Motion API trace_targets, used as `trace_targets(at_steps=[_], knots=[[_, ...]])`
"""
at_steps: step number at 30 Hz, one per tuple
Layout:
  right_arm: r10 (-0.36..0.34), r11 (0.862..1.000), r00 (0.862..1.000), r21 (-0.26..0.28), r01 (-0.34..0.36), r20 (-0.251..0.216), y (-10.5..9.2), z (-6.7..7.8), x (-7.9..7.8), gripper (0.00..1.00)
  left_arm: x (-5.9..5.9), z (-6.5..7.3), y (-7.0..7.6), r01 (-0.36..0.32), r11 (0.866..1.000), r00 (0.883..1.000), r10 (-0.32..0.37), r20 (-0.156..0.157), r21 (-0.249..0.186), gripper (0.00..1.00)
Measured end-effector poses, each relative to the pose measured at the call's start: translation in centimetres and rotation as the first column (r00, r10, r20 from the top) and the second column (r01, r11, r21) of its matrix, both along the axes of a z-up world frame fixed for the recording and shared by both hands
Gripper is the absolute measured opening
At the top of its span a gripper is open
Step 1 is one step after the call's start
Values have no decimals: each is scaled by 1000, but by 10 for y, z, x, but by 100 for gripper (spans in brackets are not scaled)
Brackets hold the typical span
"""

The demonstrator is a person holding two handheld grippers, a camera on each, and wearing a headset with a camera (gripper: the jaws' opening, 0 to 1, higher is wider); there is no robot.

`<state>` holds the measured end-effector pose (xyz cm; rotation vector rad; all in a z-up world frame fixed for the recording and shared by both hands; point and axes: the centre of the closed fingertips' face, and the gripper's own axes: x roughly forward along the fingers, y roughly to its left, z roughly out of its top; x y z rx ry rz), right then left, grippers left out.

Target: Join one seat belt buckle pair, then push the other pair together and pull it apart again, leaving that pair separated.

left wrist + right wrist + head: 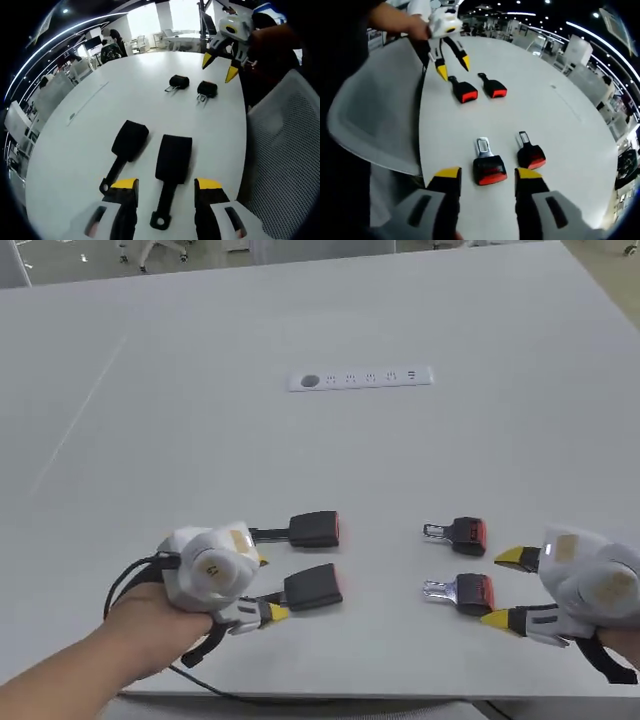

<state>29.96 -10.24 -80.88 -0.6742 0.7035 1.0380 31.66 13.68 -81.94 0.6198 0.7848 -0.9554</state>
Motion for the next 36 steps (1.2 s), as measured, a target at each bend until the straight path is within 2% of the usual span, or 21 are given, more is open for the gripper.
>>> trace_targets(at_steps=[6, 8, 10, 12, 13, 14, 16, 19, 20, 21, 24, 25, 26, 28, 29, 33, 36], knots=[[34, 999, 999, -29, -35, -37, 3, -12, 7, 36, 0, -14, -12, 62, 998, 997, -61, -45, 26, 46], [40, 999, 998, -31, -42, -54, 4, -15, 8, 35, 4, -17, -13, 77, 996, 996, -75, -37, 41, 46], [47, 998, 996, -39, -50, -73, 4, -20, 10, 35, 4, -18, -18, 109, 993, 993, -107, -46, 39, 45], [59, 997, 994, -46, -64, -97, 4, -26, 8, 34, 3, -21, -21, 152, 987, 987, -150, -50, 47, 43], [72, 995, 991, -54, -78, -116, 3, -30, 5, 34, 4, -21, -24, 182, 982, 983, -180, -33, 56, 43], [75, 995, 991, -59, -82, -107, 3, -31, 7, 34, 5, -22, -24, 201, 977, 980, -200, -22, 66, 43], [72, 995, 989, -66, -81, -130, 2, -37, 6, 34, 1, -25, -27, 213, 975, 976, -210, -48, 66, 41], [75, 993, 986, -77, -87, -151, 0, -44, 7, 33, -2, -29, -29, 258, 962, 965, -253, -70, 86, 35], [78, 993, 985, -73, -90, -151, 1, -44, 8, 33, 1, -30, -28, 270, 958, 962, -266, -58, 100, 34], [76, 994, 984, -63, -87, -160, 2, -43, 9, 33, 1, -30, -29, 280, 955, 960, -275, -60, 98, 33], [96, 991, 981, -75, -110, -166, 3, -42, 10, 32, 1, -32, -29, 290, 952, 956, -282, -84, 101, 33], [118, 987, 979, -87, -134, -167, 3, -43, 10, 32, 0, -32, -29, 305, 946, 951, -297, -87, 107, 33], [135, 984, 976, -96, -153, -170, 3, -43, 10, 32, -1, -33, -29, 366, 921, 930, -358, -83, 132, 33], [149, 981, 973, -100, -169, -176, 4, -43, 12, 32, -3, -35, -28, 430, 886, 903, -422, -84, 172, 33], [154, 980, 972, -101, -174, -177, 4, -43, 13, 31, -3, -35, -29, 443, 878, 896, -434, -92, 179, 33], [175, 975, 968, -106, -196, -177, 5, -44, 13, 31, -3, -35, -29, 451, 875, 892, -438, -111, 176, 33], [172, 975, 969, -106, -193, -178, 5, -44, 13, 31, -3, -36, -28, 447, 880, 894, -433, -118, 162, 33]])
